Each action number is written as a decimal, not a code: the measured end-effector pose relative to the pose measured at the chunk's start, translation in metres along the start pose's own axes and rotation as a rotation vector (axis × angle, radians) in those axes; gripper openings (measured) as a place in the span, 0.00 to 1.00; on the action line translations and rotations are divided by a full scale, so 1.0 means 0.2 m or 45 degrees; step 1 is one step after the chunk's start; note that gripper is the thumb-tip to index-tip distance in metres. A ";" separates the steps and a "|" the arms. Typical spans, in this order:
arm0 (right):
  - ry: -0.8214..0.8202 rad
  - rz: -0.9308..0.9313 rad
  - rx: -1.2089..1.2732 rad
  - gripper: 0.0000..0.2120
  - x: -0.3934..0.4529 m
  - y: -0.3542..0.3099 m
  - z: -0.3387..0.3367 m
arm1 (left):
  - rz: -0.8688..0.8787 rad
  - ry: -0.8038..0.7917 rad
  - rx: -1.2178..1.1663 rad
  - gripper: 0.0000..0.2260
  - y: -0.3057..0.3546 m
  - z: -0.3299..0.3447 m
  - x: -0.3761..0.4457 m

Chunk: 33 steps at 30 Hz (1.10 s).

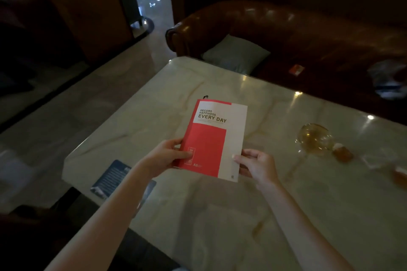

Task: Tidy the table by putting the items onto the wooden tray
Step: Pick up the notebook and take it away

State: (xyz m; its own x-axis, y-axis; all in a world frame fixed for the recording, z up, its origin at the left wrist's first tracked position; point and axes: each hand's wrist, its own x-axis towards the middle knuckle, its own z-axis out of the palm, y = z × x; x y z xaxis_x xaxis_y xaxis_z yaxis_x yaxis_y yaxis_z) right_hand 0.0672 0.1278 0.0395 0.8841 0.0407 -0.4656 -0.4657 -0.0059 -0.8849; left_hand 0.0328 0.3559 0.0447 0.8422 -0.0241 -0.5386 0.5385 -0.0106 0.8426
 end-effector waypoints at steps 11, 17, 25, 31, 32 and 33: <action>-0.013 -0.022 0.017 0.06 0.14 -0.04 0.53 | 0.052 0.225 -0.060 0.25 -0.01 -0.49 0.10; 0.094 0.066 0.043 0.11 0.26 -0.03 0.91 | 0.057 0.258 0.036 0.27 0.03 -0.87 0.24; 0.193 0.187 0.100 0.16 0.44 0.01 1.37 | 0.082 0.278 0.123 0.23 0.04 -1.30 0.45; 0.223 0.248 0.056 0.16 0.58 0.04 1.60 | 0.041 0.319 0.068 0.26 -0.03 -1.54 0.60; 0.207 0.258 0.043 0.15 0.59 0.04 1.63 | 0.038 0.319 0.068 0.26 -0.05 -1.56 0.61; 0.194 0.265 0.022 0.15 0.61 0.05 1.65 | 0.041 0.318 0.067 0.25 -0.06 -1.58 0.62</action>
State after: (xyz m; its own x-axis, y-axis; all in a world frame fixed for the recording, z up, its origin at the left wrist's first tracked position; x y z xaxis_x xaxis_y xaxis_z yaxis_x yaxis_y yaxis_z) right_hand 0.1579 0.4622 -0.0211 0.7643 -0.1110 -0.6353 -0.6375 0.0190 -0.7703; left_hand 0.1396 0.6680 -0.0337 0.8426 0.2222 -0.4905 0.5149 -0.0657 0.8547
